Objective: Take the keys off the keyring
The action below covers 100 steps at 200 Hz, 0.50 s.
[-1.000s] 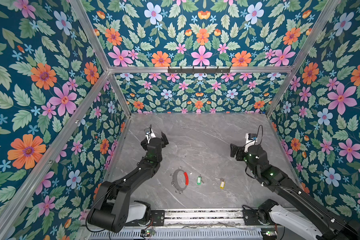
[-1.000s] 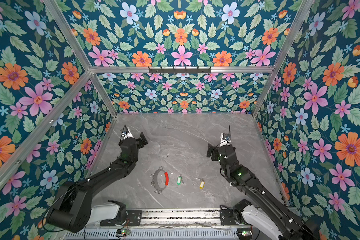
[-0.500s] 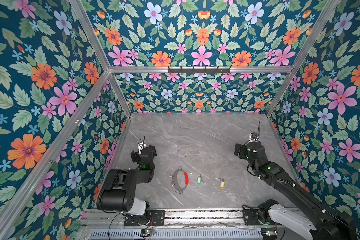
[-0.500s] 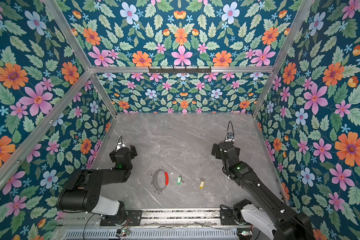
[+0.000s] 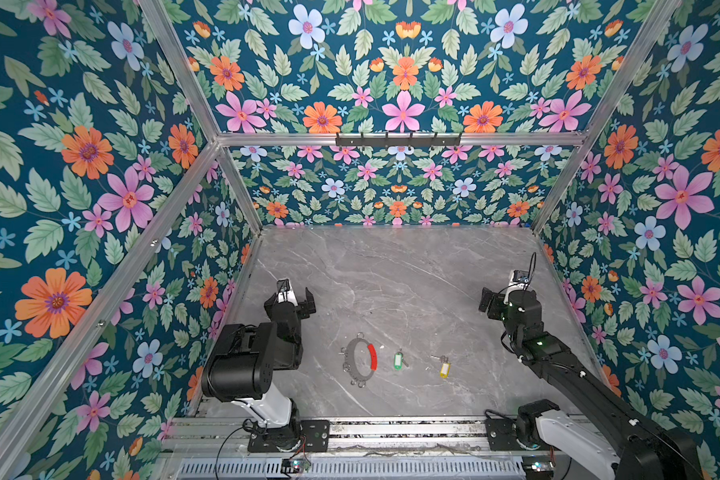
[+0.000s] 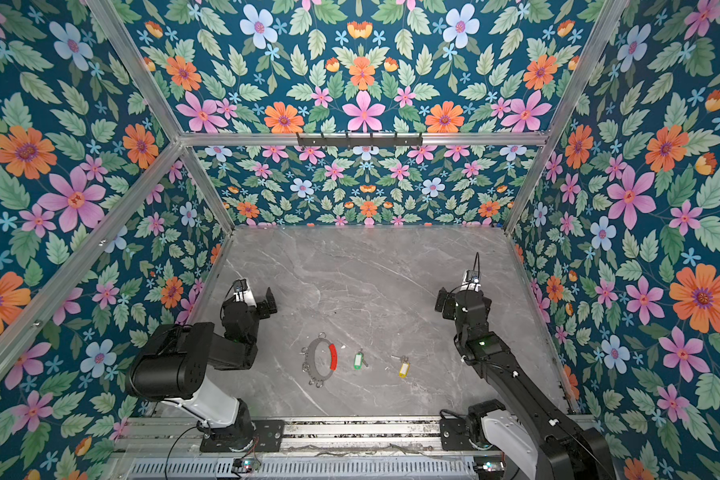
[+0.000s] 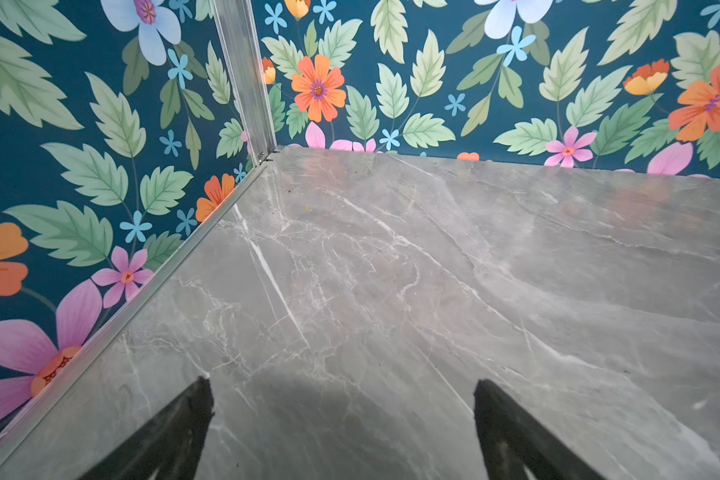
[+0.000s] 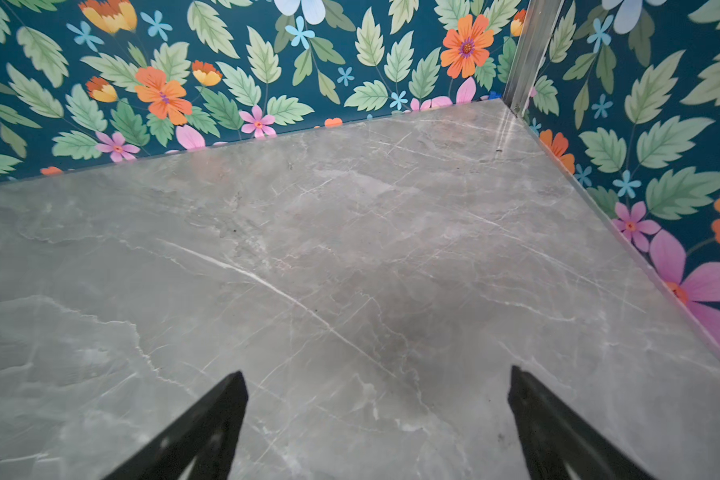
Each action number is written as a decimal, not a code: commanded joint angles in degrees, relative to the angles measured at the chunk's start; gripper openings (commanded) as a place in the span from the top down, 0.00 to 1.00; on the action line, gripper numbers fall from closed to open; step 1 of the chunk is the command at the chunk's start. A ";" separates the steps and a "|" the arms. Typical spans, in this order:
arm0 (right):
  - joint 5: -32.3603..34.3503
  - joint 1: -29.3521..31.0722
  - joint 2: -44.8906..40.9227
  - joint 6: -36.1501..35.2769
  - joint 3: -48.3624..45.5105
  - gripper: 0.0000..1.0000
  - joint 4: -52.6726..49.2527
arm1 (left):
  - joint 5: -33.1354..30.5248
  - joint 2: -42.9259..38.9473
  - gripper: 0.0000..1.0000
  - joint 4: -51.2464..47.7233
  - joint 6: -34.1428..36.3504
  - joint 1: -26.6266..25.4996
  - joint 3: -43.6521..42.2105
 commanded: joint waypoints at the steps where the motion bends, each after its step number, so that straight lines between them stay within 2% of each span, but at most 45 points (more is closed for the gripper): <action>1: -3.07 -4.16 1.32 -3.63 -0.85 0.01 5.41 | 1.64 -0.30 0.00 2.27 0.94 -0.15 -0.14; 36: -6.92 -9.53 4.61 -4.65 -6.61 0.01 17.46 | 1.40 0.15 0.00 3.26 1.04 -0.19 -0.06; 50: -10.44 -11.09 8.63 -5.57 -9.35 0.01 26.29 | 1.39 0.15 0.00 3.27 1.04 -0.19 -0.05; 75: -10.94 -11.33 17.57 -7.93 -10.01 0.01 35.58 | 1.35 0.20 0.00 3.34 1.03 -0.19 -0.03; 100: -10.56 -11.53 24.51 -7.86 -8.75 0.01 39.67 | 1.38 0.25 0.00 3.26 0.95 -0.19 -0.03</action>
